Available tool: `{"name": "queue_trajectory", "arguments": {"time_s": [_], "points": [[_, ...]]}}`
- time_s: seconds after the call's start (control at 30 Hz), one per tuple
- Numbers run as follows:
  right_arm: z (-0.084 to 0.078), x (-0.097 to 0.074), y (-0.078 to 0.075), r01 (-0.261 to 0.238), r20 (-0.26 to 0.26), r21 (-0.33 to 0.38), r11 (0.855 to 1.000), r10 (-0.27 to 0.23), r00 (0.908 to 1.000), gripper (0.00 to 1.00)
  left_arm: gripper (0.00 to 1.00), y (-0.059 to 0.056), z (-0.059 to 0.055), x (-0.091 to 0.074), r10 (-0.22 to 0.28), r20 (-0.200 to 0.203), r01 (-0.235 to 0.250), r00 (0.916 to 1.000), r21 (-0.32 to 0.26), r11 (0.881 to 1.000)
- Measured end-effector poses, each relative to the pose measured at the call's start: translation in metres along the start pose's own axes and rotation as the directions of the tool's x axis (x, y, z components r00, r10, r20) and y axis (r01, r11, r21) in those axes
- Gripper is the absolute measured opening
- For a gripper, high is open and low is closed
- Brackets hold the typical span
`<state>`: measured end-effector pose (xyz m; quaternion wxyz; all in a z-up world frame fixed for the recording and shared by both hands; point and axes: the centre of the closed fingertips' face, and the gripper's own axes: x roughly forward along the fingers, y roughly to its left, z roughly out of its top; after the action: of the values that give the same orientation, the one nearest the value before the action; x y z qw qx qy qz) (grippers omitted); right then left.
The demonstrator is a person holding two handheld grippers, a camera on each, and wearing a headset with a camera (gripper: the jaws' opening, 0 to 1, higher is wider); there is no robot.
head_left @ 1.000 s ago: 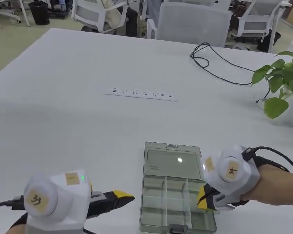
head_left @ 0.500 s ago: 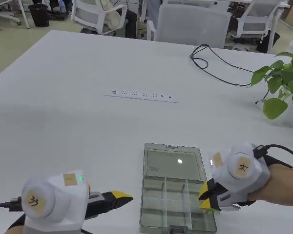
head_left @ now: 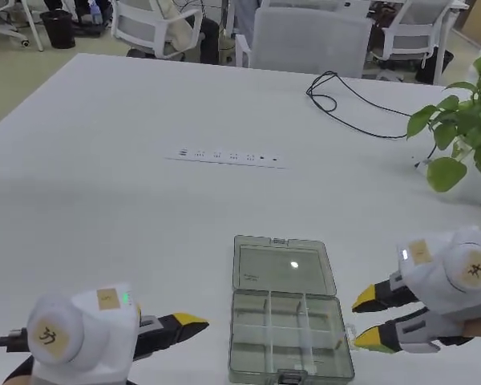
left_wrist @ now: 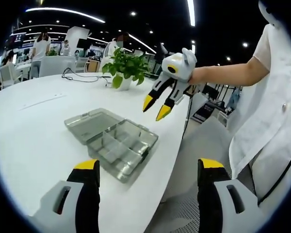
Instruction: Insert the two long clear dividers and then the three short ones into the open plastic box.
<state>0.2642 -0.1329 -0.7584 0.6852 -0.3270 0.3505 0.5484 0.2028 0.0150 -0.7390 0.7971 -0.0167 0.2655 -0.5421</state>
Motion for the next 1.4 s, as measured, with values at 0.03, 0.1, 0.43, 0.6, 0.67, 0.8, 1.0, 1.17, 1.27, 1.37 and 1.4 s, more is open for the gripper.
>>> {"name": "queue_trajectory", "arguments": {"time_s": [0.03, 0.1, 0.43, 0.6, 0.67, 0.8, 1.0, 1.17, 1.27, 1.37, 1.4], "points": [[-0.001, -0.002, 0.001, 0.006, 0.009, 0.012, 1.0, -0.006, 0.9999, 0.3, 0.85, 0.0, 0.0, 0.0, 0.001, 0.0, -0.001, 1.0, 0.003, 1.0], [-0.003, -0.006, 0.004, 0.013, 0.022, 0.028, 1.0, -0.013, 0.9997, 0.32, 0.86, 0.001, -0.001, 0.0, 0.001, -0.005, -0.001, 1.0, 0.003, 1.0], [-0.018, -0.016, 0.021, 0.045, 0.098, 0.124, 0.991, -0.057, 0.9936, 0.45, 0.96, 0.005, -0.002, -0.001, 0.019, -0.014, -0.019, 0.9997, 0.021, 1.0], [-0.025, -0.018, 0.026, 0.068, 0.135, 0.164, 0.984, -0.091, 0.9867, 0.53, 1.0, 0.004, -0.004, -0.002, 0.017, -0.013, -0.016, 0.9998, 0.027, 0.999], [-0.025, -0.018, 0.028, 0.077, 0.163, 0.181, 0.981, -0.107, 0.9809, 0.57, 1.0, 0.004, -0.005, -0.002, 0.018, -0.014, -0.017, 0.9997, 0.03, 0.999], [-0.029, -0.018, 0.032, 0.081, 0.189, 0.208, 0.975, -0.121, 0.9744, 0.66, 1.0, 0.004, -0.006, -0.001, 0.016, -0.017, -0.016, 0.9997, 0.03, 0.999], [-0.036, -0.016, 0.04, 0.085, 0.21, 0.247, 0.965, -0.139, 0.9678, 0.76, 1.0, 0.006, -0.011, -0.001, 0.019, -0.026, -0.018, 0.9995, 0.023, 1.0], [-0.045, -0.014, 0.047, 0.083, 0.205, 0.254, 0.964, -0.138, 0.969, 0.83, 1.0, 0.007, -0.018, -0.001, 0.018, -0.041, -0.017, 0.999, 0.016, 1.0], [-0.049, -0.012, 0.049, 0.076, 0.206, 0.268, 0.961, -0.134, 0.9693, 0.87, 1.0, 0.006, -0.021, -0.001, 0.016, -0.054, -0.015, 0.9984, 0.017, 1.0], [-0.051, -0.011, 0.052, 0.071, 0.201, 0.277, 0.958, -0.131, 0.9708, 0.87, 1.0, 0.005, -0.023, 0.0, 0.012, -0.06, -0.011, 0.9982, 0.018, 1.0], [-0.053, -0.011, 0.052, 0.072, 0.2, 0.278, 0.958, -0.131, 0.9709, 0.87, 1.0, 0.005, -0.023, 0.0, 0.012, -0.062, -0.011, 0.998, 0.019, 1.0]]}}
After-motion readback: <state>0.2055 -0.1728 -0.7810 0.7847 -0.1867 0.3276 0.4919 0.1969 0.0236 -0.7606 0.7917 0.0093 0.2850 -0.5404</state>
